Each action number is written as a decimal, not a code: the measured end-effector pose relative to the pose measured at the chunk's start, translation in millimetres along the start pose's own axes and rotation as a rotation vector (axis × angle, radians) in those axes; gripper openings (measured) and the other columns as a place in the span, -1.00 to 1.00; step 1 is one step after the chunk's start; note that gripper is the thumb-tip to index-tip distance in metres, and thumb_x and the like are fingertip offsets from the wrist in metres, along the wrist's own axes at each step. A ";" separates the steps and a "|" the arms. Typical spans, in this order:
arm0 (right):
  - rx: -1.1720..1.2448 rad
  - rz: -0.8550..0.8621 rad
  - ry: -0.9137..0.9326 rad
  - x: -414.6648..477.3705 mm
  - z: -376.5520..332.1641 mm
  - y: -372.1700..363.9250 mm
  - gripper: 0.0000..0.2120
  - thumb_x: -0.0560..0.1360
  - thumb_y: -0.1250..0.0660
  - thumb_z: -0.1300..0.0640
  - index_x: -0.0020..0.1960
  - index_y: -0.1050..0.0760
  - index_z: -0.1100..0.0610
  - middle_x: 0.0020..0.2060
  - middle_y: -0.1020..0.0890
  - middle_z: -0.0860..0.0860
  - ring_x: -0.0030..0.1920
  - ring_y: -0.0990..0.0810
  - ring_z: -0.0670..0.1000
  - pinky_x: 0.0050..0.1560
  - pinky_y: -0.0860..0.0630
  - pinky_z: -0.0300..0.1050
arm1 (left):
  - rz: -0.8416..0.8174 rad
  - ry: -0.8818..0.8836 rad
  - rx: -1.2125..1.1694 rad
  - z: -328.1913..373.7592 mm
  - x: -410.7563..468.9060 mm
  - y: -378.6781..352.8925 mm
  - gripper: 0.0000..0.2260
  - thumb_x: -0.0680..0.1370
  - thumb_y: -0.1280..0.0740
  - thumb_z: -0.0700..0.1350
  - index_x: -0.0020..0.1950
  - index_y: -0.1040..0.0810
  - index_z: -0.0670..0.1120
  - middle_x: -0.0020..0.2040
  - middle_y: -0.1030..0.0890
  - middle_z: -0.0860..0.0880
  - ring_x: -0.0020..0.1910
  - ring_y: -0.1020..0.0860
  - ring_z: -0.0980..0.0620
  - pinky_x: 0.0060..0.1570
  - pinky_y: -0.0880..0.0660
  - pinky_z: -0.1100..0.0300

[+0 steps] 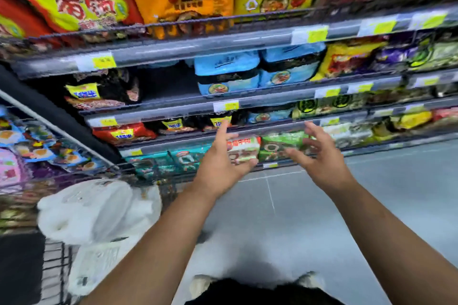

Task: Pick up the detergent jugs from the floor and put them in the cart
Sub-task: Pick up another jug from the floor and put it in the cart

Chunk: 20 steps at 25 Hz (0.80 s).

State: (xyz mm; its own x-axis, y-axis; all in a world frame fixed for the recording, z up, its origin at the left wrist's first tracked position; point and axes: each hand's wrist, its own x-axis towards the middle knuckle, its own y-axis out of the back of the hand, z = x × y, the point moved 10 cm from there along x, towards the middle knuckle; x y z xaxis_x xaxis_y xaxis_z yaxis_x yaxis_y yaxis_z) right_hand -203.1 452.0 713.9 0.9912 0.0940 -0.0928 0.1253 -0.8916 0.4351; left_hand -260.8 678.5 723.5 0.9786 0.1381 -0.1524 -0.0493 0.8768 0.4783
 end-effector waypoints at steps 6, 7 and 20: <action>-0.074 0.176 -0.062 -20.7 86.1 207.0 -0.33 0.39 -0.51 -0.01 0.44 -0.33 -0.08 0.30 -0.45 0.01 0.27 -0.48 0.02 0.28 -0.43 0.01 | -0.160 -0.110 0.114 116.1 25.0 -185.0 -0.08 0.33 -0.55 0.15 0.56 -0.10 0.17 0.38 -0.44 0.05 0.29 -0.48 0.03 0.26 -0.47 -0.04; -0.077 0.209 -0.067 -26.1 96.5 240.4 -0.34 0.40 -0.51 -0.01 0.44 -0.34 -0.07 0.29 -0.45 0.01 0.27 -0.48 0.02 0.28 -0.43 0.00 | -0.190 -0.129 0.121 136.2 25.6 -215.6 -0.10 0.35 -0.55 0.14 0.56 -0.11 0.16 0.40 -0.43 0.04 0.31 -0.47 0.03 0.28 -0.46 -0.04; 0.007 0.740 -0.284 -140.9 230.7 558.6 -0.39 0.40 -0.51 0.03 0.38 -0.36 -0.11 0.26 -0.42 -0.05 0.18 -0.49 -0.02 0.01 -0.40 -0.24 | -0.683 -0.431 0.164 359.5 24.7 -560.9 -0.11 0.36 -0.55 0.15 0.55 -0.12 0.18 0.40 -0.40 0.02 0.30 -0.45 0.04 0.30 -0.44 0.00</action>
State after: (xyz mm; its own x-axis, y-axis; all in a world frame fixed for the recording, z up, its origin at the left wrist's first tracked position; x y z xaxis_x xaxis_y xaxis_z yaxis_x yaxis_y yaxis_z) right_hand -282.4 -161.5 763.5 0.7683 -0.6401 -0.0070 -0.5634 -0.6814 0.4672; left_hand -137.2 24.6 762.4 0.7745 -0.6199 -0.1260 0.5820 0.6203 0.5259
